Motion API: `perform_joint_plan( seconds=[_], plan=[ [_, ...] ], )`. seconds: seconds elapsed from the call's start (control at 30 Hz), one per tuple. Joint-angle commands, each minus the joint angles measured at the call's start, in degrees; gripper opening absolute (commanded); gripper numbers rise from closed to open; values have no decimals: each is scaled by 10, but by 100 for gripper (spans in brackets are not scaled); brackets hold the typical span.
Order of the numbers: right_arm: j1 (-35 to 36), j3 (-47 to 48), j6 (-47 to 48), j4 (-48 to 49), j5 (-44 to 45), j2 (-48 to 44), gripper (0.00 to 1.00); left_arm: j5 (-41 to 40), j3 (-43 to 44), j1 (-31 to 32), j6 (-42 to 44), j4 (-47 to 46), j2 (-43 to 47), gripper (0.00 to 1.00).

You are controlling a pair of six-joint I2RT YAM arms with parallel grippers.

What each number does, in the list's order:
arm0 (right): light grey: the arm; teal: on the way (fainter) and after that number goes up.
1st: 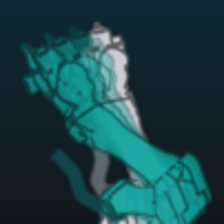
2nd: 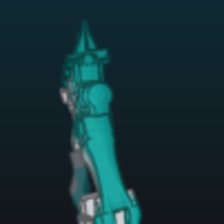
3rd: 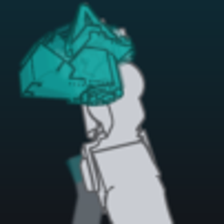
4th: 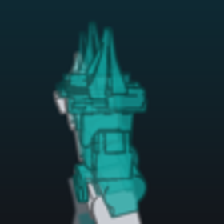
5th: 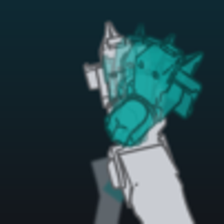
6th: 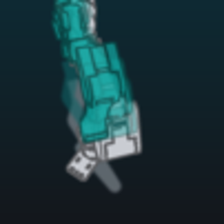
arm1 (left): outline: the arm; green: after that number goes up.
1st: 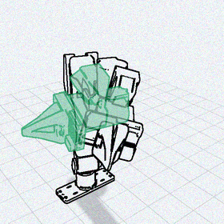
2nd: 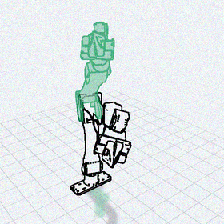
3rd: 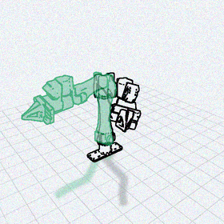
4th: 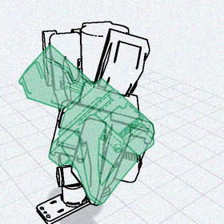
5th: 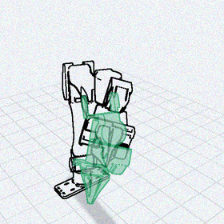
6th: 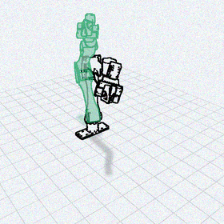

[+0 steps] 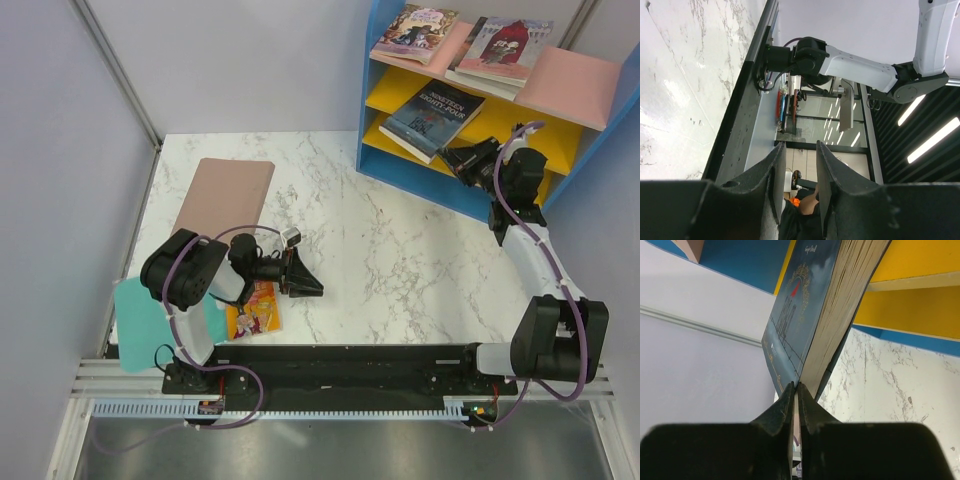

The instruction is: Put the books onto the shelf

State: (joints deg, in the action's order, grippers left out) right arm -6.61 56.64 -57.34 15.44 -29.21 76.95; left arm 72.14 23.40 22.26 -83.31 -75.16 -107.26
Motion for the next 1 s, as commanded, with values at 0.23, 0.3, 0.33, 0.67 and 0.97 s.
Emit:
perform_joint_plan(
  seconds=[0.23,0.3,0.33,0.67,0.97],
  plan=[
    [-1,40,14,18,28,17,15,4,-8,3,34,-200,-2,37],
    [-1,29,19,9,30,2,15,3,-9,3,36,-200,-4,37],
    [-2,25,28,6,35,-17,16,2,-12,3,37,-200,-5,37],
    [2,43,111,-119,40,-111,19,-3,-22,10,50,-200,-15,37],
    [104,168,258,-287,77,-49,3,-14,-23,24,57,-200,-29,36]
  ],
)
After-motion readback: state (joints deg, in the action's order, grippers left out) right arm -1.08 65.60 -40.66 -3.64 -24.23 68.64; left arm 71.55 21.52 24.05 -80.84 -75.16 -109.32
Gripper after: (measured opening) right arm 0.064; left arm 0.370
